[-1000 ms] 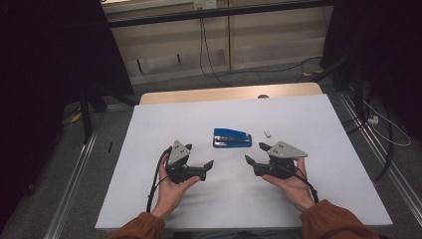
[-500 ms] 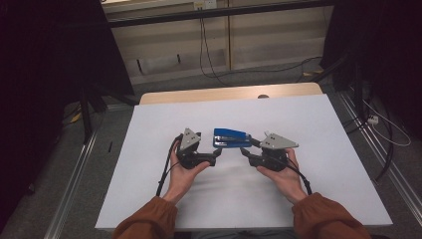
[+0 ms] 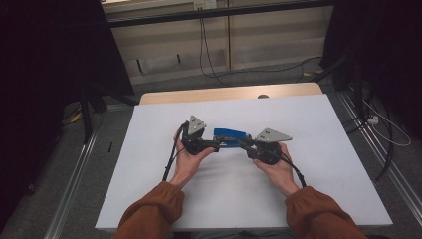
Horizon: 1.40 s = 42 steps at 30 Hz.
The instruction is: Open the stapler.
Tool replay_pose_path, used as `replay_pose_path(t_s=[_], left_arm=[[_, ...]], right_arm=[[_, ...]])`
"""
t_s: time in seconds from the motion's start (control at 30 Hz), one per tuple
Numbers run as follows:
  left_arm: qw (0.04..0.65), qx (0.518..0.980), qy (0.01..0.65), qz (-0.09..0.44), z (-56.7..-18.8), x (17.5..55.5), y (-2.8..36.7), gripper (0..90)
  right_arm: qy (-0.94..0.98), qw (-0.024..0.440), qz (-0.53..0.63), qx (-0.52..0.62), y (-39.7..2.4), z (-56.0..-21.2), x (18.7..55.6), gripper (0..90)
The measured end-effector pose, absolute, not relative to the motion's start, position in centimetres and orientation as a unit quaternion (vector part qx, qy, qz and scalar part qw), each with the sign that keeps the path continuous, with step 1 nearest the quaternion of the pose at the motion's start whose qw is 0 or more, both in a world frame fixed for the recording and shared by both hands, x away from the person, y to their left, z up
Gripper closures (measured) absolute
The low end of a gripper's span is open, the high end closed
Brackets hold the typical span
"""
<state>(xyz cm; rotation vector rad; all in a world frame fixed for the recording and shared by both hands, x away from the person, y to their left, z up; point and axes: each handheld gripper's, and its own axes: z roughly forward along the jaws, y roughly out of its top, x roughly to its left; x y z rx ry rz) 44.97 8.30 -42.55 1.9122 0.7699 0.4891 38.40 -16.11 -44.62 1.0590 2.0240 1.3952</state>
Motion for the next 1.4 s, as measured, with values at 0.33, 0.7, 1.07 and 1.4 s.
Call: replay_pose_path(t_s=[0.33, 0.7, 1.07, 1.4], left_arm=[[0.488, 0.785, 0.325, 0.198, -42.7, 45.2, 8.8, 8.5], [0.464, 0.809, 0.325, 0.159, -43.2, 45.0, 9.0, 36.7], [0.461, 0.817, 0.315, 0.144, -43.4, 45.2, 9.6, 83.7], [0.459, 0.812, 0.329, 0.145, -43.8, 46.1, 10.1, 90.0]], right_arm=[[0.751, 0.23, 0.497, 0.368, -15.6, -44.8, 38.9, 90.0], [0.764, 0.225, 0.481, 0.366, -14.2, -44.6, 40.4, 90.0], [0.781, 0.226, 0.457, 0.36, -13.2, -44.9, 41.5, 90.0], [0.795, 0.214, 0.428, 0.374, -13.3, -45.9, 42.4, 90.0]])
